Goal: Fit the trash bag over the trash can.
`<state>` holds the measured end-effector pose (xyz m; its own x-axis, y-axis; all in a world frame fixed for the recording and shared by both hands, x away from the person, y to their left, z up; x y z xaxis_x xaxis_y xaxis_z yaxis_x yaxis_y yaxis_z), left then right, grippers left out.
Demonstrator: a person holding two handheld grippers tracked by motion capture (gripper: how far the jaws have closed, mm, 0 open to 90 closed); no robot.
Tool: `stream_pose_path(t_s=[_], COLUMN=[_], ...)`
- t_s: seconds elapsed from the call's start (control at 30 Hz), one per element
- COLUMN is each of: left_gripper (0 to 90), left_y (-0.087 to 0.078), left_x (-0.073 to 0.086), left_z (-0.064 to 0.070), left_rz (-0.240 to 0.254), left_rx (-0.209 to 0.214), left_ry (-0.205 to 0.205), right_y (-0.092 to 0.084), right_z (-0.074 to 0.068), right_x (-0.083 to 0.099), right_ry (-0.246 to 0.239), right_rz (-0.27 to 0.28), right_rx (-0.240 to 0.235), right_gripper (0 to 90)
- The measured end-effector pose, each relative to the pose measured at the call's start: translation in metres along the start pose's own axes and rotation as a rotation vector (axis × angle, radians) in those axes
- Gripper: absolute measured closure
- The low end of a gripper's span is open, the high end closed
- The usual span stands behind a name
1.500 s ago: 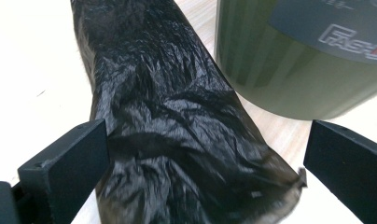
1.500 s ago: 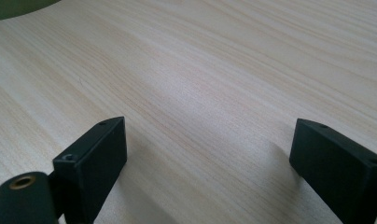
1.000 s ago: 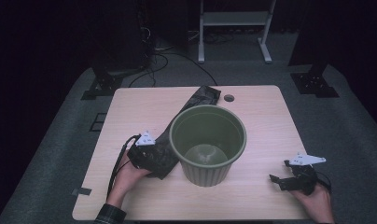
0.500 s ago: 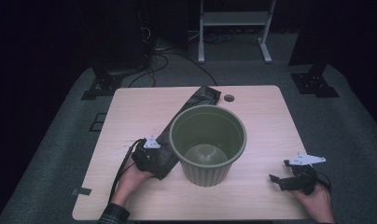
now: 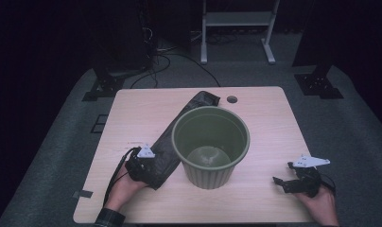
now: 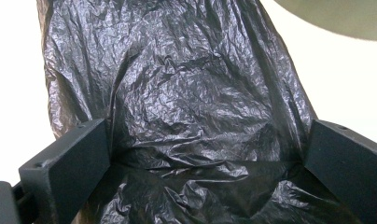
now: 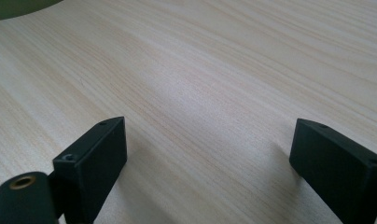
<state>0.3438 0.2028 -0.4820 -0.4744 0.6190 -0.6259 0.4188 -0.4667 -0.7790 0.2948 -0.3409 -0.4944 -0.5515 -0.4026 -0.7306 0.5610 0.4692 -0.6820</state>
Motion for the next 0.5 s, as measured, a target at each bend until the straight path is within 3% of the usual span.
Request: stream_pose_path(t_s=[0.5], left_gripper=[0.0], left_y=[-0.023], left_x=[0.027], left_z=[0.009], left_rz=[-0.010], left_rx=[-0.003], left_ry=[-0.001], right_y=[0.001], right_z=[0.001], right_x=[-0.001], right_ry=[-0.006], right_rz=[0.000], right_rx=[-0.002], right_gripper=[9.7])
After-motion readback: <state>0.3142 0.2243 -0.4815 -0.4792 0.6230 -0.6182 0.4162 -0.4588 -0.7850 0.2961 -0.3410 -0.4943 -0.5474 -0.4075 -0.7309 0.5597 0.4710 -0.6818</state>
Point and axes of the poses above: each handheld gripper's, and its own axes: y roughly forward along the jaws, x roughly out of its underside, z roughly to its right, the point moved 1 cm from there along y, roughly forward along the jaws, and after that the axes turned 2 degrees about -x, right-handed, at the moved point
